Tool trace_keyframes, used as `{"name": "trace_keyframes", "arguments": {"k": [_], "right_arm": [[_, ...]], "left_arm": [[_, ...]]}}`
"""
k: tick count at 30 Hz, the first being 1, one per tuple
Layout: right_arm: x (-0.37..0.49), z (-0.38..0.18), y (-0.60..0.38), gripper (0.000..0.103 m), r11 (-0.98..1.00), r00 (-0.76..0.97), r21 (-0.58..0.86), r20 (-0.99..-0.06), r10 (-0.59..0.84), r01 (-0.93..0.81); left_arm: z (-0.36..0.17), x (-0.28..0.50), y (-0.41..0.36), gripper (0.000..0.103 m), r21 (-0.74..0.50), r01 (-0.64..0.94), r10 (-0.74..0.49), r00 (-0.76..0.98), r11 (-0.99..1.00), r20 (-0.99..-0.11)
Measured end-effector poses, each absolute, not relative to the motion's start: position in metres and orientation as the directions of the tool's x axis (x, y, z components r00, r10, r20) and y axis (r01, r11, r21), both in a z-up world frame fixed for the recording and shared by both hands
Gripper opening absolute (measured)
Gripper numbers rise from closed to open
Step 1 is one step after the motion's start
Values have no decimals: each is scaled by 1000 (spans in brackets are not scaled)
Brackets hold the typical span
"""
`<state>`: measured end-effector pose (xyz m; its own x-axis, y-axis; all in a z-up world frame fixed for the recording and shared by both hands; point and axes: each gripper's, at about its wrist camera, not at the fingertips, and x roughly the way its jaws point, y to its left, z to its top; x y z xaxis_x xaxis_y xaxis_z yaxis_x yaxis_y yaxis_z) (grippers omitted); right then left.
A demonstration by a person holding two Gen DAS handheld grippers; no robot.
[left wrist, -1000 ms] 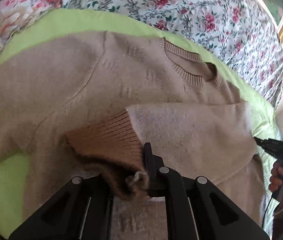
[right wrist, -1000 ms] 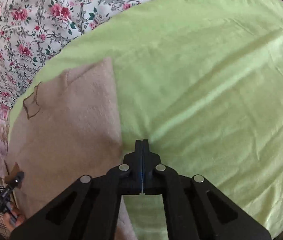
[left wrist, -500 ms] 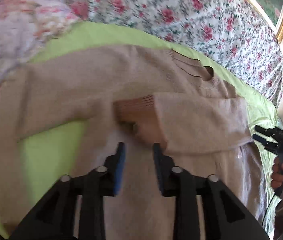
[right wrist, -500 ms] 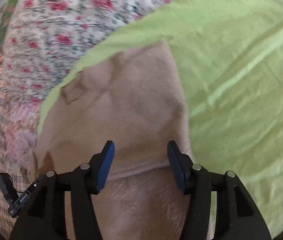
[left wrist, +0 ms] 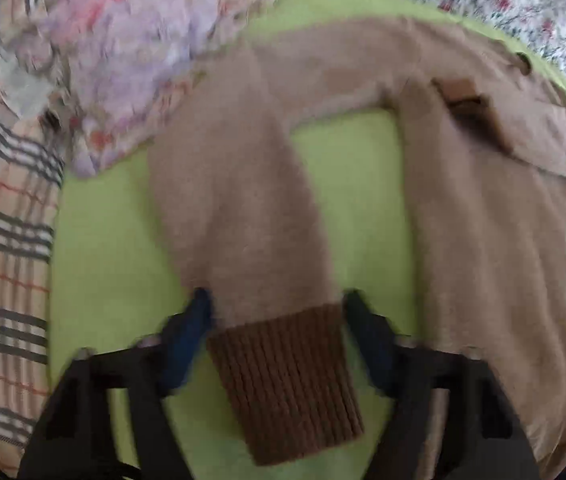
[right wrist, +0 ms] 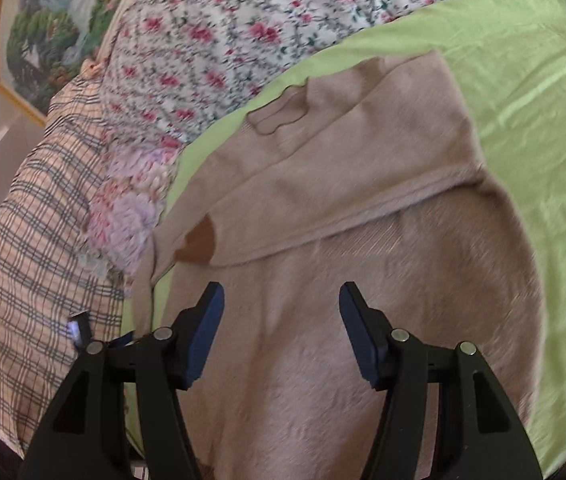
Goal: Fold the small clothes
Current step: 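Grasp the brown cuff of the other sleeve with the left tool, then fold the held sleeve across the sweater body and open the left tool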
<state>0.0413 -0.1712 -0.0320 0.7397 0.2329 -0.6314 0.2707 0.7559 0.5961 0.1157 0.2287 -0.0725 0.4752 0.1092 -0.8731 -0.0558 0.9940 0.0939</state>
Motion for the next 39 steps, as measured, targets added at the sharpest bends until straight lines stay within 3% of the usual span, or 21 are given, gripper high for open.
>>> {"name": "trace_keyframes", "arguments": {"k": [1, 2, 3, 7, 12, 17, 21, 25, 28, 30, 34, 36, 39], "right_arm": [[41, -33, -169, 61, 754, 738, 598, -632, 237, 270], [42, -35, -167, 61, 755, 735, 598, -634, 239, 270], [43, -36, -165, 61, 756, 733, 596, -637, 239, 272], [42, -38, -162, 61, 759, 727, 590, -644, 238, 274], [37, -33, -165, 61, 763, 739, 592, -630, 237, 260], [27, -27, -187, 61, 742, 766, 610, -607, 213, 277], [18, -26, -212, 61, 730, 782, 614, -597, 180, 301], [17, -30, -238, 61, 715, 787, 614, -599, 146, 334], [20, -36, -253, 61, 698, 785, 619, -606, 131, 361], [23, -39, -258, 61, 687, 784, 625, -608, 128, 372], [36, -44, -258, 61, 686, 784, 630, -605, 139, 364], [45, -47, -256, 61, 690, 778, 628, -610, 149, 361], [64, -54, -251, 61, 695, 762, 623, -626, 167, 359]], "left_arm": [[-70, 115, 235, 48, 64, -54, 82, 484, 996, -871], [-66, 115, 240, 28, 54, -52, 73, 492, 997, -868], [-62, 115, 244, 14, 37, -50, 57, 499, 998, -865], [-33, 107, 263, 11, -232, 5, -195, 560, 973, -805], [25, 110, 219, 11, -428, 173, -435, 623, 887, -649], [67, 152, 122, 11, -475, 356, -587, 592, 805, -552], [67, 198, 24, 11, -457, 456, -645, 524, 764, -555], [33, 235, -59, 11, -433, 493, -648, 454, 755, -612], [-7, 261, -91, 14, -397, 477, -598, 413, 784, -686], [-24, 265, -96, 23, -395, 465, -584, 392, 792, -711], [-32, 256, -76, 33, -423, 466, -605, 368, 777, -706], [-22, 242, -58, 49, -396, 470, -591, 403, 789, -699], [-8, 216, -13, 62, -339, 434, -533, 485, 835, -693]]}}
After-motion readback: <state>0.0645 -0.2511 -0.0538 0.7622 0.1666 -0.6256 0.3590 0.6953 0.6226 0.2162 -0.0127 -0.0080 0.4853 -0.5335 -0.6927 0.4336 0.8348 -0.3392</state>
